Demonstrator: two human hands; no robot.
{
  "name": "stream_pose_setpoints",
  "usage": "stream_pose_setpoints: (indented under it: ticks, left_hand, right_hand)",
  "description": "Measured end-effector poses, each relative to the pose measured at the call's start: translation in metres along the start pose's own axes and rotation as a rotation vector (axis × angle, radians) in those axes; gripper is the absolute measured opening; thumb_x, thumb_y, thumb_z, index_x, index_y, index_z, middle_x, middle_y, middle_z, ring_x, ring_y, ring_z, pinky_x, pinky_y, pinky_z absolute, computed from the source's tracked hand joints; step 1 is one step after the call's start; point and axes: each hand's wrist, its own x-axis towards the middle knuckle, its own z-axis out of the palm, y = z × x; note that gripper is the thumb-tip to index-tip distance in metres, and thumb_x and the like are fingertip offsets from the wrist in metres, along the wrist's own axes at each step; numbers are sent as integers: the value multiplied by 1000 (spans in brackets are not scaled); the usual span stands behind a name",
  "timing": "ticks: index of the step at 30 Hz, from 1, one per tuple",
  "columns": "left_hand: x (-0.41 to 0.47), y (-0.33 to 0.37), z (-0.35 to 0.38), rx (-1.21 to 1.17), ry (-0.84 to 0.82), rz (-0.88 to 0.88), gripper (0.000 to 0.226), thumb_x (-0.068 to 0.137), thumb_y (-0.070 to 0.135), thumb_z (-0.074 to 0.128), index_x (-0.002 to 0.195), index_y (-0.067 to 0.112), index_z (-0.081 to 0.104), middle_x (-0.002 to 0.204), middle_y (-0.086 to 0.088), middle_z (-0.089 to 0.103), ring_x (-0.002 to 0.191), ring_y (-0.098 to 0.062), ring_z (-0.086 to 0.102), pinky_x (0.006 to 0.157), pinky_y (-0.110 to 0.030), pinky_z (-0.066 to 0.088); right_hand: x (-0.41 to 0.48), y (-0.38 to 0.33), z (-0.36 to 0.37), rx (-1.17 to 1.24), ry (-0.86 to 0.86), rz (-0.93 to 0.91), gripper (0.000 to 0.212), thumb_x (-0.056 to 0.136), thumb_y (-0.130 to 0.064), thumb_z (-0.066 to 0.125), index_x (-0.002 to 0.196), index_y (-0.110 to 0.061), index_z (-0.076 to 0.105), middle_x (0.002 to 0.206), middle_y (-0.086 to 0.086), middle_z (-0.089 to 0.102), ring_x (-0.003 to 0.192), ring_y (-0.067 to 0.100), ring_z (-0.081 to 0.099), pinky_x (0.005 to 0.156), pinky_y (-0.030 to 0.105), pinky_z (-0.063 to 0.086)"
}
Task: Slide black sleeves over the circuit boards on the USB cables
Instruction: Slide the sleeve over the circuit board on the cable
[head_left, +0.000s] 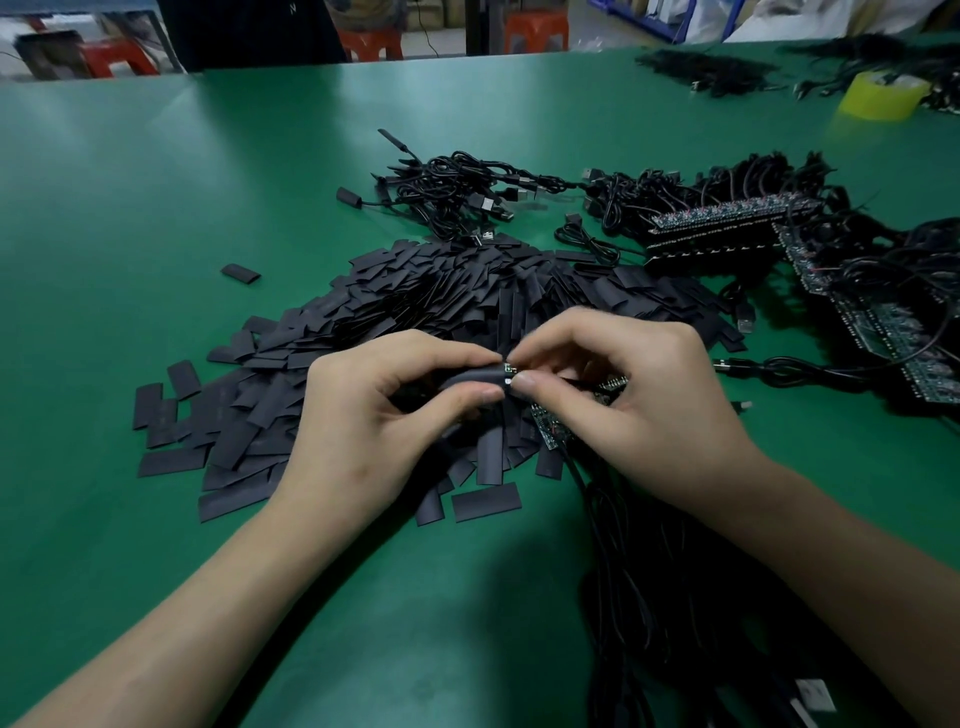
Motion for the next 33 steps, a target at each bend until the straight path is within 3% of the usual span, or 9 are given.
stream_pose_setpoints:
  ticks: [3,7,14,24,29,33]
  left_hand:
    - [0,2,-2,31,31,8,21,85,24,82,104,17,80,99,11,76,92,-8,71,80,-23,52]
    - [-1,4,-2,71,31,42,20,85,20,83,104,14,80,98,8,75,92,-6,70,83,-19,50]
    - [-2,5,-1,101,19,98,19,86,21,80,102,9,81,95,3,74,89,-7,69,82,-18,49]
    - [-3,7,-1,172,26,144,20,86,21,81,102,9,81,95,-1,73,86,-11,68,82,-18,52]
    - [-1,12,0,215,135,46,25,82,27,86,103,15,81,96,1,73,87,-8,67,84,-17,51]
    - [2,15,-1,202,219,-90,34,79,34,86,110,19,79,92,4,69,78,-5,63,78,-14,47]
  right_hand:
    - [1,1,-2,94,-7,145,8,94,-17,72,96,-24,76,77,-9,73,73,12,69,65,29,55]
    - [3,2,-2,196,-79,269,14,95,-16,71,89,-27,76,72,-5,74,60,13,67,62,40,58]
    - [2,3,2,360,-145,363,9,92,-24,68,88,-22,76,71,1,74,56,14,64,60,28,55]
    - [2,5,5,410,-165,413,10,89,-27,67,86,-21,75,66,2,70,54,12,64,58,23,53]
    - [2,4,8,393,-76,392,8,90,-27,69,87,-24,76,68,1,71,56,11,63,58,22,51]
    - [1,0,9,351,-4,347,12,96,-14,68,92,-22,76,73,0,74,59,12,65,60,25,55]
